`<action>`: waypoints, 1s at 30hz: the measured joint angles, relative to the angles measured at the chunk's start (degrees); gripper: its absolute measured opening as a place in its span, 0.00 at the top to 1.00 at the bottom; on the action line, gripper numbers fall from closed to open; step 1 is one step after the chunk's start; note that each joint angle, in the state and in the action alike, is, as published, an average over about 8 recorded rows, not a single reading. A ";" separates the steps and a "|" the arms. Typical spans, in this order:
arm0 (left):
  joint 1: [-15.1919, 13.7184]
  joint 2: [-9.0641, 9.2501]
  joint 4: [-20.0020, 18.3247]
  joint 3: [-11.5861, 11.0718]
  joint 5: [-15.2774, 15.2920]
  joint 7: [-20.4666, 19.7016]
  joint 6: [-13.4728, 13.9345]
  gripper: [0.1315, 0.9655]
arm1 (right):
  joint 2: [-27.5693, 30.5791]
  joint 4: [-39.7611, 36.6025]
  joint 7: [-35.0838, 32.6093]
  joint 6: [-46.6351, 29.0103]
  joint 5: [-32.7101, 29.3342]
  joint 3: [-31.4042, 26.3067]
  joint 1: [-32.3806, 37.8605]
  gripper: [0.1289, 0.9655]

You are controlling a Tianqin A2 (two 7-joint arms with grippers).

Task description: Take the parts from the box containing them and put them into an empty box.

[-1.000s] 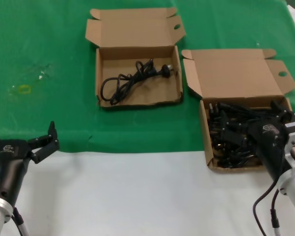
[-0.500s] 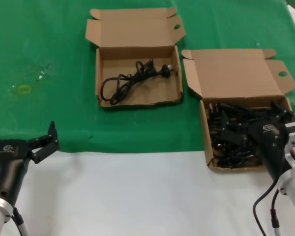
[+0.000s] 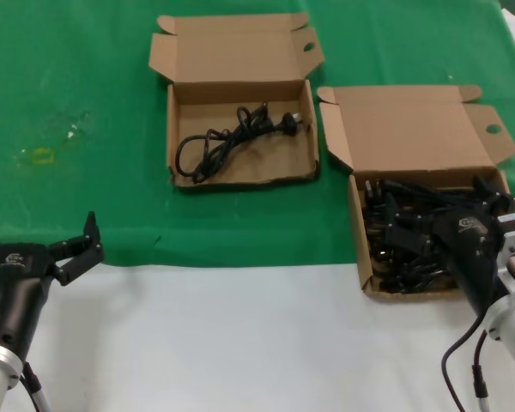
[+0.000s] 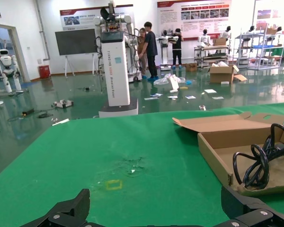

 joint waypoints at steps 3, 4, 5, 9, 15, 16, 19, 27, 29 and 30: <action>0.00 0.00 0.00 0.00 0.00 0.00 0.00 0.00 | 0.00 0.00 0.00 0.00 0.00 0.00 0.00 0.00; 0.00 0.00 0.00 0.00 0.00 0.00 0.00 0.00 | 0.00 0.00 0.00 0.00 0.00 0.00 0.00 0.00; 0.00 0.00 0.00 0.00 0.00 0.00 0.00 0.00 | 0.00 0.00 0.00 0.00 0.00 0.00 0.00 0.00; 0.00 0.00 0.00 0.00 0.00 0.00 0.00 0.00 | 0.00 0.00 0.00 0.00 0.00 0.00 0.00 0.00; 0.00 0.00 0.00 0.00 0.00 0.00 0.00 0.00 | 0.00 0.00 0.00 0.00 0.00 0.00 0.00 0.00; 0.00 0.00 0.00 0.00 0.00 0.00 0.00 0.00 | 0.00 0.00 0.00 0.00 0.00 0.00 0.00 0.00; 0.00 0.00 0.00 0.00 0.00 0.00 0.00 0.00 | 0.00 0.00 0.00 0.00 0.00 0.00 0.00 0.00; 0.00 0.00 0.00 0.00 0.00 0.00 0.00 0.00 | 0.00 0.00 0.00 0.00 0.00 0.00 0.00 0.00; 0.00 0.00 0.00 0.00 0.00 0.00 0.00 0.00 | 0.00 0.00 0.00 0.00 0.00 0.00 0.00 0.00; 0.00 0.00 0.00 0.00 0.00 0.00 0.00 0.00 | 0.00 0.00 0.00 0.00 0.00 0.00 0.00 0.00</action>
